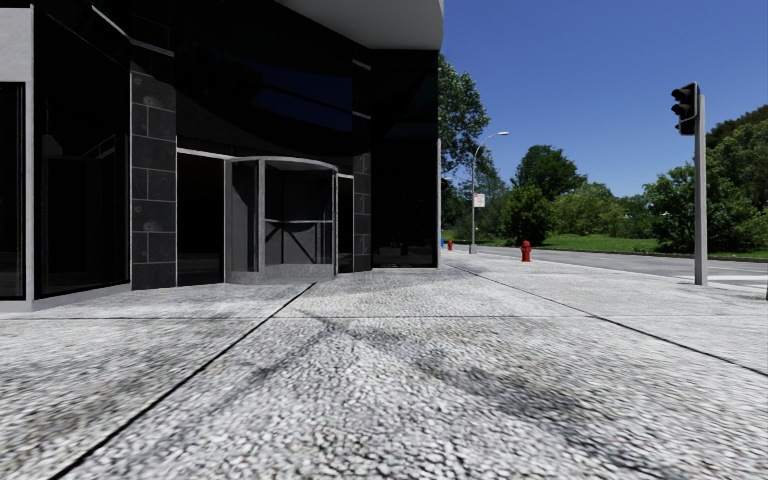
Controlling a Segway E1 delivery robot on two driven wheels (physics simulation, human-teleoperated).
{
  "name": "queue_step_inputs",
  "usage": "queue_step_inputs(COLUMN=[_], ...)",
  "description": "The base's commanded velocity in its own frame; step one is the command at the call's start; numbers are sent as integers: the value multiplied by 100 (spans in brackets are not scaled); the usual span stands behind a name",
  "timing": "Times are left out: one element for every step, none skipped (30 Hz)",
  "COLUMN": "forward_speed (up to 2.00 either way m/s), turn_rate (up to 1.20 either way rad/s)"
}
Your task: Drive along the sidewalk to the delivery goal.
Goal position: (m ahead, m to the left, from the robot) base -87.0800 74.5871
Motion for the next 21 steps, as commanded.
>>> queue_step_inputs(forward_speed=[0,0,0,0,0,0,0,0,0,0,0,0,0,0,0,0,0,0,0,0,0], turn_rate=[0,0,0,0,0,0,0,0,0,0,0,0,0,0,0,0,0,0,0,0,0])
